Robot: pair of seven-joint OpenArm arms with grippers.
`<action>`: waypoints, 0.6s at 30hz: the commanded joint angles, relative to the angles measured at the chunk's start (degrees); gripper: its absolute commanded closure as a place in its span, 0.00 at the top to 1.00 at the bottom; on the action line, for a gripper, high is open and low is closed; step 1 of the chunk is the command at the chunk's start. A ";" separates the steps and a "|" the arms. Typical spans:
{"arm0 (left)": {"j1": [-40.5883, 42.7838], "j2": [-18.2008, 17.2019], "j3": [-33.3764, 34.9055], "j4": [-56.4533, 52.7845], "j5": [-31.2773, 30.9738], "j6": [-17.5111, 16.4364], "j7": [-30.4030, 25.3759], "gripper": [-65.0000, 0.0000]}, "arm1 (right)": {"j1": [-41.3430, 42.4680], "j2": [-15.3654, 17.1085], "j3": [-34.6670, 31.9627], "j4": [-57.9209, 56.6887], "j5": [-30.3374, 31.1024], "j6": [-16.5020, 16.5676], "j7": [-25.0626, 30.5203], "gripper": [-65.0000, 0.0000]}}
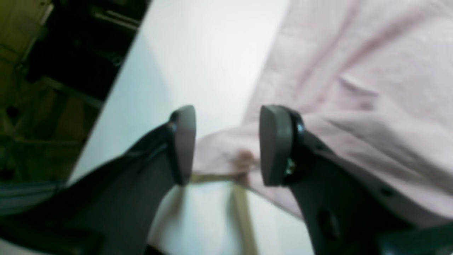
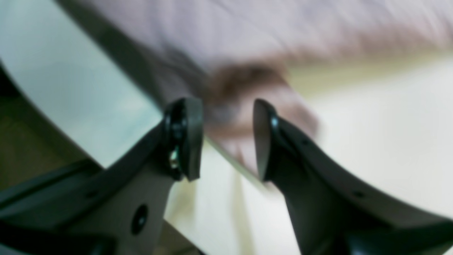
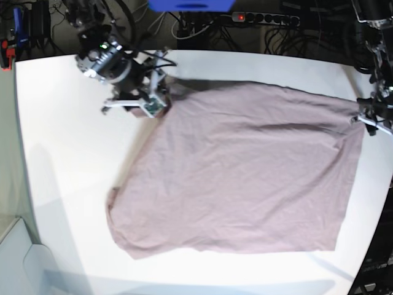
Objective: Layout the t-shirt on the table in an organized manner, then fold the t-shirt properly
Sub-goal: 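Regrasp the shirt corners with both grippers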
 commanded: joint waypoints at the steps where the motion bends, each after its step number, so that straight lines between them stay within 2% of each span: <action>1: 0.39 -1.28 -1.23 0.85 0.02 0.34 -0.91 0.44 | -0.35 -0.18 0.32 2.24 1.18 0.35 1.18 0.43; 8: 0.56 -1.72 -4.66 0.94 0.11 0.25 -0.74 0.44 | -4.05 -0.27 4.81 3.21 1.27 0.35 1.09 0.55; 12: 0.56 -1.63 -8.53 0.85 0.02 0.25 -0.74 0.44 | -5.98 -0.27 4.98 3.12 1.27 0.35 1.18 0.56; 18: 1.00 -1.72 -9.41 0.94 0.02 0.25 -0.74 0.44 | -5.28 -0.18 6.74 1.98 1.27 0.35 1.18 0.56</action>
